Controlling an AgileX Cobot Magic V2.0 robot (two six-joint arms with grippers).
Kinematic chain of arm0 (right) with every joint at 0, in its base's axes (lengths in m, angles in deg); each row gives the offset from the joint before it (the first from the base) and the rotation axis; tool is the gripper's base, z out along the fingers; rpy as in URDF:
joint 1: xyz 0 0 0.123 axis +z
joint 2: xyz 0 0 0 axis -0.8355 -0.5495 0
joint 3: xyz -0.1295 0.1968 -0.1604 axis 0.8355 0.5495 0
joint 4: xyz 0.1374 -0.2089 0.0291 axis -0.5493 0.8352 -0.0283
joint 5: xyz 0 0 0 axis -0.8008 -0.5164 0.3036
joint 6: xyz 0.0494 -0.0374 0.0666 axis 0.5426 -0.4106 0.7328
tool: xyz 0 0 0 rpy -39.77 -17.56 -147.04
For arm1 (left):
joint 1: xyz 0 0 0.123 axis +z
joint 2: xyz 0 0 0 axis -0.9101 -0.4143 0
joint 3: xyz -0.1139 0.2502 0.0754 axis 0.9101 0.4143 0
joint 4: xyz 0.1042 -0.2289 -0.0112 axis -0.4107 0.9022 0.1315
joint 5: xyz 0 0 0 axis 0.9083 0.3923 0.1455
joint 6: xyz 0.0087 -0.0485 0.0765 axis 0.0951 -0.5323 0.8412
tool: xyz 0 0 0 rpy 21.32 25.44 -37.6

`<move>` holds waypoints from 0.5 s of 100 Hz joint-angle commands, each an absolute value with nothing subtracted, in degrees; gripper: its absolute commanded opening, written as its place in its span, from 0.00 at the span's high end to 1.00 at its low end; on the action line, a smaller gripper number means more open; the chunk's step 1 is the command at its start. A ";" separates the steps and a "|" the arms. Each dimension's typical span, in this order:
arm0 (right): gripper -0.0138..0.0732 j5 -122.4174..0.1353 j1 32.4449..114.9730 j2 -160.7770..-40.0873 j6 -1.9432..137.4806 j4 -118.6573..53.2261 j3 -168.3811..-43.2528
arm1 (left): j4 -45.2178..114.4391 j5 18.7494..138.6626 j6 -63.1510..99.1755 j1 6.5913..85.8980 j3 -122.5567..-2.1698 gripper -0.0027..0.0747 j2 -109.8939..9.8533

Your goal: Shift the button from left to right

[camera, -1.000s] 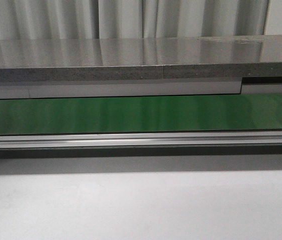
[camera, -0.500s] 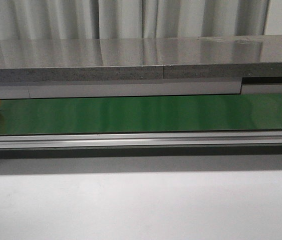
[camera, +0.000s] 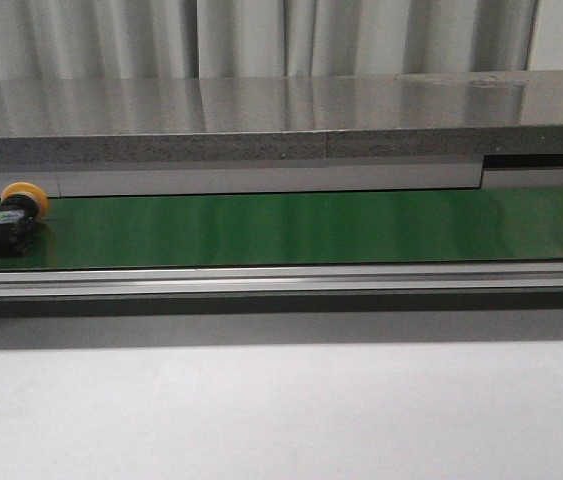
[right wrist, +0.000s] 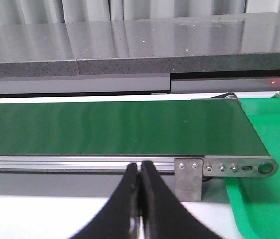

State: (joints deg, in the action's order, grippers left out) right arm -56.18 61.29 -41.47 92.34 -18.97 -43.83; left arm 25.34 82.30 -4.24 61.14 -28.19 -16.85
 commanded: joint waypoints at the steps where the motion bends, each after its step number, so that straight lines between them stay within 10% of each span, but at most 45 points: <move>1: 0.92 -51.35 61.37 -40.36 92.08 -18.91 -44.68 | 26.14 73.64 -4.11 60.83 -26.52 0.18 -15.06; 50: 0.92 -51.35 61.37 -40.36 92.08 -18.91 -44.68 | 26.45 59.76 -4.11 60.83 -19.51 0.29 -14.60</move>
State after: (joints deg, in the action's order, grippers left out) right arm -56.18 61.29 -41.47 92.34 -18.97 -43.83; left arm 25.86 65.09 -4.16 61.14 -17.84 -14.35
